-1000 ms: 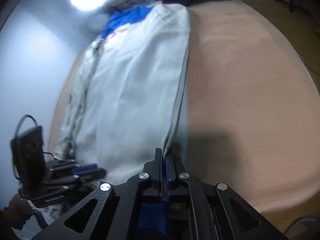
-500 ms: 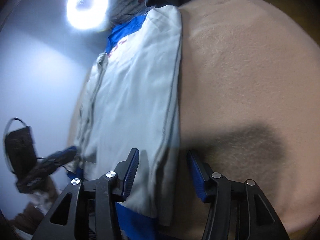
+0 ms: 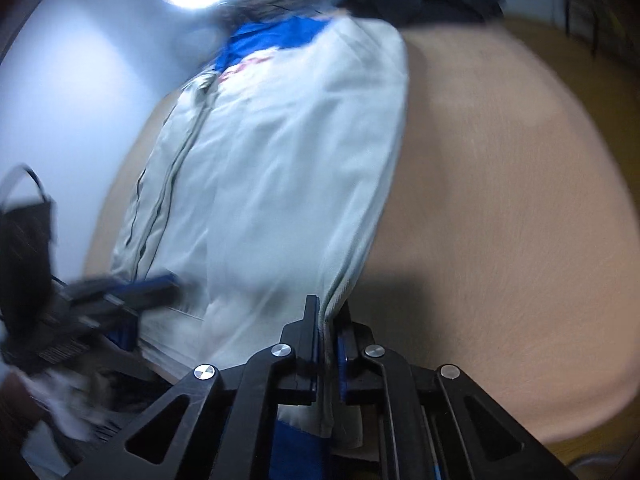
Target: Fold large clothes
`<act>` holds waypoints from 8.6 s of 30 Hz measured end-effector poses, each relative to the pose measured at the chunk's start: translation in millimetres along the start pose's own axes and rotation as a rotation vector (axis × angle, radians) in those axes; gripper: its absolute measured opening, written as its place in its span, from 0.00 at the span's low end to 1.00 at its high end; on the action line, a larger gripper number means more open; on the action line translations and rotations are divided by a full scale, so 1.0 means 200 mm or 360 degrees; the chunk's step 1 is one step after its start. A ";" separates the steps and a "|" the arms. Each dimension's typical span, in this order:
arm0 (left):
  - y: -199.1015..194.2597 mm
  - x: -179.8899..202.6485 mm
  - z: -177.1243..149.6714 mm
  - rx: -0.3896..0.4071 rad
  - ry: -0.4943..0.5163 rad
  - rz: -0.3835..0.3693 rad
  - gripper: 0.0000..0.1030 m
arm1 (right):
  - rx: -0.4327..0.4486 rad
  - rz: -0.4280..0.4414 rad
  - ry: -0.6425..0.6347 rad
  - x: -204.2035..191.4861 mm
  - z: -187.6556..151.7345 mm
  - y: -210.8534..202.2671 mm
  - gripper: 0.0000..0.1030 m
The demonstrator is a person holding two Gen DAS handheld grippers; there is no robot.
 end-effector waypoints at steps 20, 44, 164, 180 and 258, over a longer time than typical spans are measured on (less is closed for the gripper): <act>-1.05 -0.85 0.23 0.0592 -0.0418 0.0319 0.06 | 0.0102 -0.0067 -0.0729 -0.76 0.14 0.00 0.03; -0.89 -0.92 0.23 0.0499 -0.0481 0.0368 0.06 | -0.0258 0.0231 -0.1022 -1.14 -0.07 0.38 0.33; -0.50 -1.09 -0.41 -0.0030 -0.0748 0.0245 0.10 | -0.0168 0.0397 -0.0117 -0.46 -0.24 0.16 0.14; -0.45 -1.04 -0.43 -0.0071 -0.0654 0.0305 0.12 | -0.0182 0.0073 -0.0492 -0.54 -0.26 0.11 0.27; -0.42 -1.05 -0.44 -0.0106 -0.0619 0.0405 0.53 | -0.0064 0.0272 0.0017 -0.31 -0.26 0.12 0.53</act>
Point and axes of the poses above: each gripper's, at about its wrist camera, not at the fingertips, and y roughly the way its jaws point, x to its right, z to its top, the point moved 3 cm from there along y, roughly the way its jaws point, and after that the axes turned 11 degrees about x, right-handed, at the moved point
